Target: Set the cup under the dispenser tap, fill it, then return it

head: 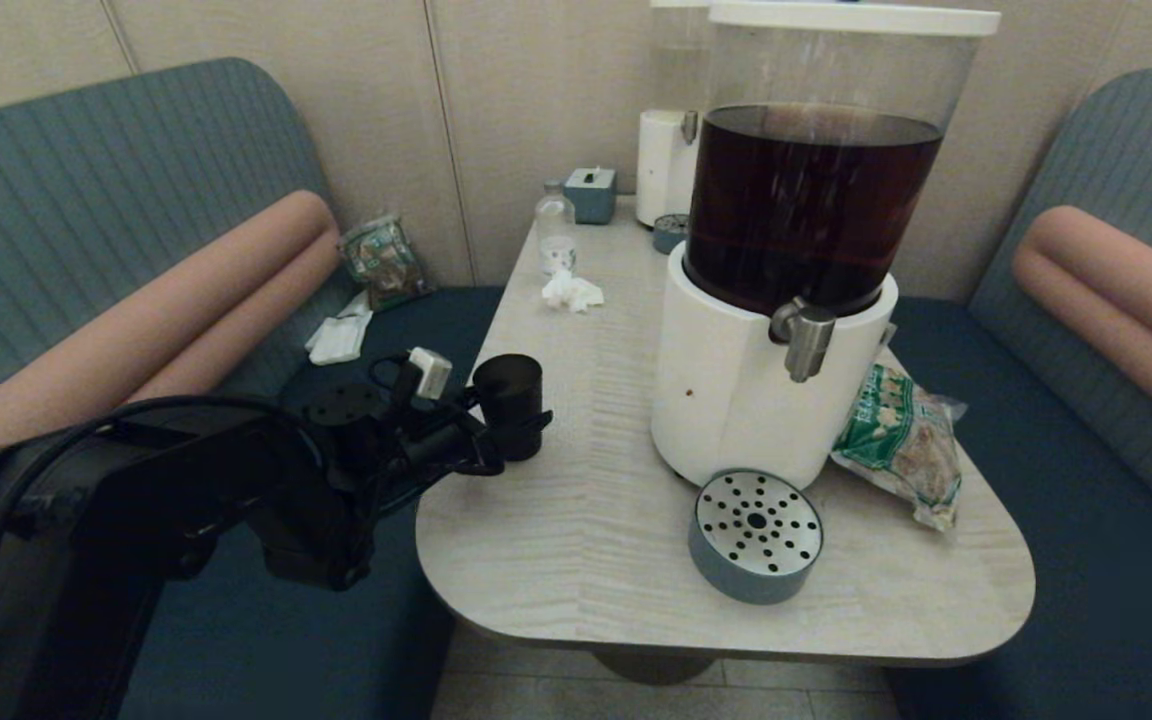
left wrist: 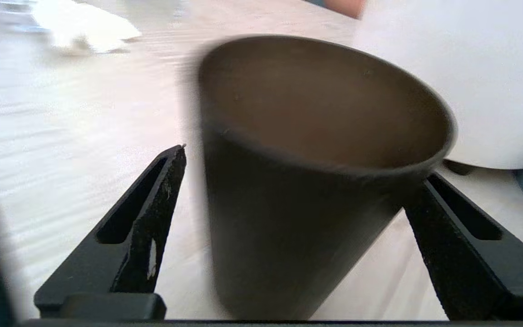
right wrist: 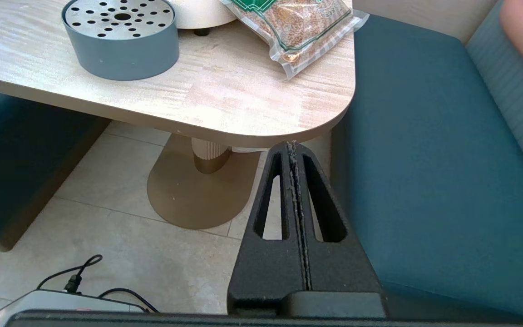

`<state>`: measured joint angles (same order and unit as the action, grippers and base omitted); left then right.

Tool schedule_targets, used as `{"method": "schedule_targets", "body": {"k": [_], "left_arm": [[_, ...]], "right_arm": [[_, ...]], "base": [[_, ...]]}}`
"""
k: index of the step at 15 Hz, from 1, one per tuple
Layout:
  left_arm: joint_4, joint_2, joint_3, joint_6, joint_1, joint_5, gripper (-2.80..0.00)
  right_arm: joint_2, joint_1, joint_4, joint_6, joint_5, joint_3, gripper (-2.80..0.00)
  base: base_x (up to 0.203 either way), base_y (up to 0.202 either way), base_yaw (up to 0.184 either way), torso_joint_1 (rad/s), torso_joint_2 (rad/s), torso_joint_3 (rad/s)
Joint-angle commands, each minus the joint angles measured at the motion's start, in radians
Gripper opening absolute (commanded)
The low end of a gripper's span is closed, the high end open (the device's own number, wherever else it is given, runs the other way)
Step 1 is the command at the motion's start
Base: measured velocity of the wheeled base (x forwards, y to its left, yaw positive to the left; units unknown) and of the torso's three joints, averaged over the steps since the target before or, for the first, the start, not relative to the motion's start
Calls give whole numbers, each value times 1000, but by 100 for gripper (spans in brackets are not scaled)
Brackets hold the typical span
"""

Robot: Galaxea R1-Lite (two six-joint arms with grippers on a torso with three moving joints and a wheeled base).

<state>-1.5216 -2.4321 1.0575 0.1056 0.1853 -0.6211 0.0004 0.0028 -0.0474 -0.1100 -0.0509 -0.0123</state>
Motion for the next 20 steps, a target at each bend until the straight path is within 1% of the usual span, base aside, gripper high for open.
{"method": "schedule_targets", "body": {"k": [1, 4, 9, 15, 18, 19, 20], "left_arm": [[-8, 48, -41, -1, -16, -5, 0], [-8, 92, -90, -5, -33, -7, 0], [-8, 187, -215, -8, -33, -16, 0], [-8, 355, -425, -8, -24, -32, 0], [-8, 510, -557, -4, -24, -32, 0], [-8, 577, -600, -2, -24, -32, -280], [-8, 645, -643, 2, -24, -31, -280]], "right_arm": [[-2, 0, 0, 0, -1, 0, -280], [-2, 0, 0, -1, -1, 0, -280], [-2, 0, 0, 0, 0, 0, -280], [-2, -1, 0, -1, -1, 0, -280], [-2, 0, 0, 0, -1, 0, -280], [-2, 0, 0, -2, -1, 0, -280], [-2, 0, 0, -2, -1, 0, -280]], "base": [[0, 0, 0, 0, 0, 0], [0, 0, 0, 0, 0, 0], [0, 0, 0, 0, 0, 0], [0, 0, 0, 0, 0, 0], [0, 0, 0, 0, 0, 0], [0, 0, 0, 0, 0, 0], [0, 0, 0, 0, 0, 0]]}}
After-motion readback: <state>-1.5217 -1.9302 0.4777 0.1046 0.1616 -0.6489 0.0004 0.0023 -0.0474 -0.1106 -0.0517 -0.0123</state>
